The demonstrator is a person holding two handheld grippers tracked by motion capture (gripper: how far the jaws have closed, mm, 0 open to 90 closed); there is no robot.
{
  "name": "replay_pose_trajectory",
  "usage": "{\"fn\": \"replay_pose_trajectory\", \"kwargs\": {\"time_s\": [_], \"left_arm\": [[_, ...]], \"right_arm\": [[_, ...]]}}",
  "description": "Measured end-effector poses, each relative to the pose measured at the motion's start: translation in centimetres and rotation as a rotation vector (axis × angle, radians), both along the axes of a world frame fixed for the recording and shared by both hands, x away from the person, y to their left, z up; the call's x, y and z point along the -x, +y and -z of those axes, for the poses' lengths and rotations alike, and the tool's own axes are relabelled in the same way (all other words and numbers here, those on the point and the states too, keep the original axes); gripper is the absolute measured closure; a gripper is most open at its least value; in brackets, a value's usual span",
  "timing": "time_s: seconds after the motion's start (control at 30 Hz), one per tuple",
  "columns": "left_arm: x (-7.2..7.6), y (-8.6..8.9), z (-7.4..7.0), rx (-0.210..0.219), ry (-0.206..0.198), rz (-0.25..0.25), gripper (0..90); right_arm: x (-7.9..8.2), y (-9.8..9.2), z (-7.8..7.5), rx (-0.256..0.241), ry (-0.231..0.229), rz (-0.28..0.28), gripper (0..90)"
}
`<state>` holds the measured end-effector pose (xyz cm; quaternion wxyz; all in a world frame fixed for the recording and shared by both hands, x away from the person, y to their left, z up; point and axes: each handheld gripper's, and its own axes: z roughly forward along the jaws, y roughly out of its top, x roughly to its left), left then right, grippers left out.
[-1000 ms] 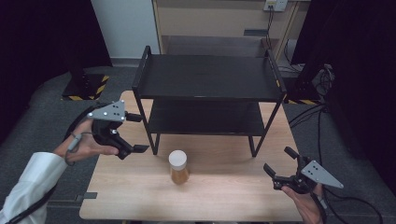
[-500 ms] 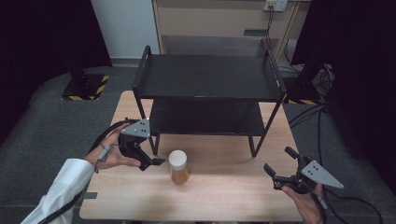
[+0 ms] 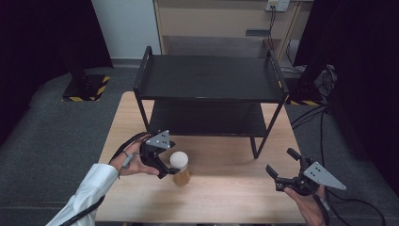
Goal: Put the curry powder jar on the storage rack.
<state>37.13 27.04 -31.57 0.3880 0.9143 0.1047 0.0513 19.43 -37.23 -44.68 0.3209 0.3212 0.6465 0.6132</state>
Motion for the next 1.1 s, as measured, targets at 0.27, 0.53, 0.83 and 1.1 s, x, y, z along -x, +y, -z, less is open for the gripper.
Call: {"fn": "replay_pose_trajectory", "kwargs": {"time_s": [0.27, 0.53, 0.83, 1.1], "left_arm": [[-0.5, -0.9, 1.7, -0.005, 0.001, 0.023, 5.8], [-0.7, -1.3, 2.4, -0.034, -0.035, 0.050, 13.4], [-1.0, -0.9, 2.8, -0.015, -0.045, 0.072, 31.6], [-0.8, -0.8, 3.0, -0.001, -0.036, 0.053, 32.0]], "right_arm": [[0.0, 0.0, 0.0, 0.000, 0.001, -0.002, 1.3], [0.0, 0.0, 0.0, 0.002, 0.004, -0.003, 1.4], [-0.1, 0.0, 0.0, 0.002, 0.007, -0.004, 1.5], [-0.1, 0.0, 0.0, 0.004, 0.006, -0.007, 1.5]]}}
